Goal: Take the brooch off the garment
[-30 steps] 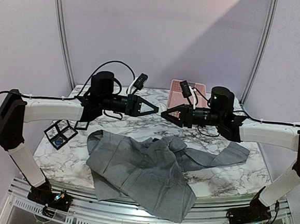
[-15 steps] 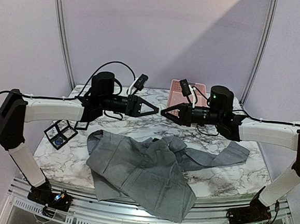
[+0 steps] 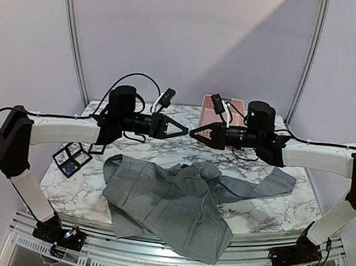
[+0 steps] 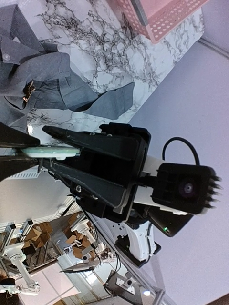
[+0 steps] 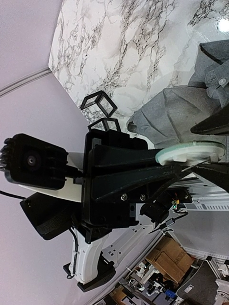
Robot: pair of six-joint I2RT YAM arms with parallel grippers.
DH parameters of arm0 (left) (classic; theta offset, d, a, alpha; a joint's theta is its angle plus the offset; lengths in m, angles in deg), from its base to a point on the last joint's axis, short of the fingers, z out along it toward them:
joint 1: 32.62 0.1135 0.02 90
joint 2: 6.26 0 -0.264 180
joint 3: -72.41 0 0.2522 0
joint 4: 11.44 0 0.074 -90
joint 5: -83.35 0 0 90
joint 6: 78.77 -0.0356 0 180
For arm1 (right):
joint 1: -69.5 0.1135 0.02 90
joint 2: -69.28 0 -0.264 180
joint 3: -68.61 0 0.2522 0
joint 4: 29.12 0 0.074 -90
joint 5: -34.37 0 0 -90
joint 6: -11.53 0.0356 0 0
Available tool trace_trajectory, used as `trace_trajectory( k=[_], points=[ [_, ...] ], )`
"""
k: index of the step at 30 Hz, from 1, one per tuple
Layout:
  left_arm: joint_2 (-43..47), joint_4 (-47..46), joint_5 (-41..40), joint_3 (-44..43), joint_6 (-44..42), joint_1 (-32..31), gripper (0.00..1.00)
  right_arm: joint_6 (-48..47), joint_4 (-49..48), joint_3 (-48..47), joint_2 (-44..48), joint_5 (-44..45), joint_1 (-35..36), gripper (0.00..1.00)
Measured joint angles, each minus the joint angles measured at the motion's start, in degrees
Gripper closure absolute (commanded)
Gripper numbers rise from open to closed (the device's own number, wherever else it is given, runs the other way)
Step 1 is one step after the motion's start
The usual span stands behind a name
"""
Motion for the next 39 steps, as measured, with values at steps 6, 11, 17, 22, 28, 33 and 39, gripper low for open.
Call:
trace_trajectory(
  k=[6,11,17,22,28,33,39],
  points=[
    [-0.02,0.07,-0.52,0.07,-0.07,0.09,1.0,0.55,1.2,-0.98,-0.46,0.24,0.0,0.88],
    [-0.07,0.09,-0.92,0.22,-1.14,0.13,1.0,1.77,1.2,-1.03,-0.61,0.2,0.0,0.92],
    [-0.07,0.11,-1.03,0.33,-2.4,0.13,1.0,3.19,1.18,-1.07,-0.72,0.04,0.0,0.95],
    [-0.07,0.13,-1.38,0.37,-3.17,0.22,1.0,4.2,1.6,-1.84,-1.33,-0.26,-0.02,0.96],
    [-0.07,0.7,-1.9,0.37,-4.15,0.35,1.0,5.38,2.75,-2.8,-2.1,-0.28,-0.07,0.98],
    [-0.04,2.71,-2.82,0.37,-5.22,0.42,1.0,6.95,3.28,-3.1,-3.19,-0.48,-0.48,0.99],
    [-0.04,4.22,-3.69,0.37,-5.97,0.42,1.0,8.74,3.34,-3.3,-4.13,-0.87,-0.79,1.0]
  ],
)
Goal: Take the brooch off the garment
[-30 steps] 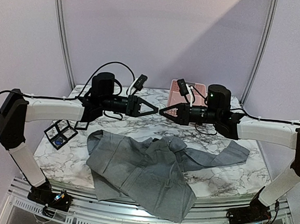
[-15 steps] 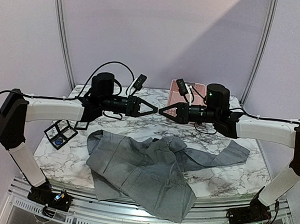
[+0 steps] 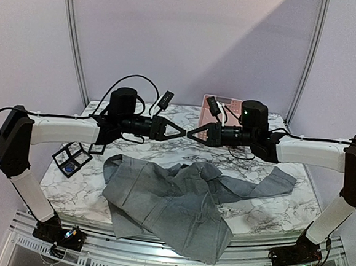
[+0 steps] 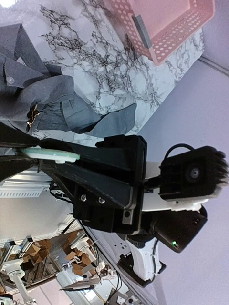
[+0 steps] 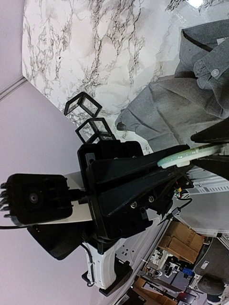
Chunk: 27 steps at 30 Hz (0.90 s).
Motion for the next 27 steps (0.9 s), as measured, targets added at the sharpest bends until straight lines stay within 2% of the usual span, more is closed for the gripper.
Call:
trace_trajectory(
  k=[27],
  points=[
    [0.0,4.57,-2.36,-0.48,-2.67,-0.5,1.0,4.11,-4.46,3.17,-0.39,1.49,0.0,1.0]
  ],
)
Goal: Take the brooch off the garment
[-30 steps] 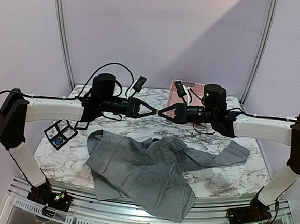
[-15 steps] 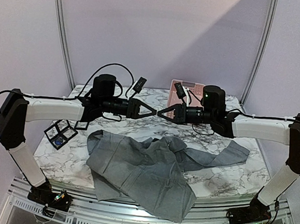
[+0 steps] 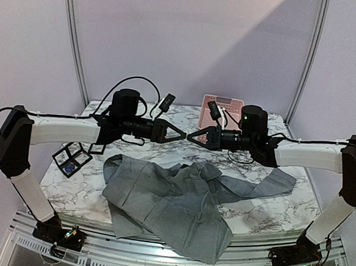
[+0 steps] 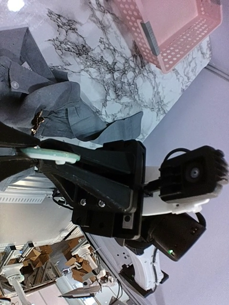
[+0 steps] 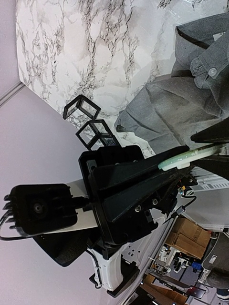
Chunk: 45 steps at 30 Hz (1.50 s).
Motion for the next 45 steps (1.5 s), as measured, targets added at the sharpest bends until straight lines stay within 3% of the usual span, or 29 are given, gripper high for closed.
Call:
trace_trajectory(
  k=[18,45],
  points=[
    [-0.02,0.35,0.35,-0.31,0.04,0.0,1.0,-1.64,-0.74,0.13,-0.02,-0.92,-0.04,0.94],
    [-0.61,-0.39,0.39,-0.5,0.7,0.02,1.0,-2.19,-1.01,1.03,0.72,1.16,0.02,0.93]
  ],
)
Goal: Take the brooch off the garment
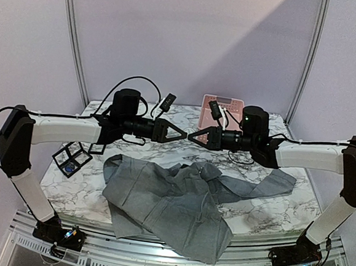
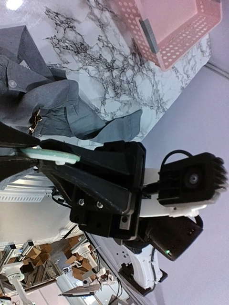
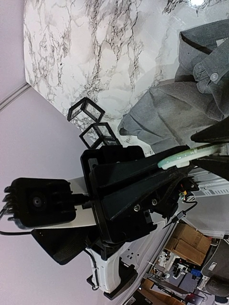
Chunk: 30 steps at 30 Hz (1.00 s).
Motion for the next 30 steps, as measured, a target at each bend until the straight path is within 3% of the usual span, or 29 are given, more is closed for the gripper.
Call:
trace_trajectory(
  k=[30],
  points=[
    [-0.37,-1.25,0.2,-0.22,0.44,-0.52,1.0,3.13,-3.37,3.63,2.56,4.92,1.01,0.95]
  ],
)
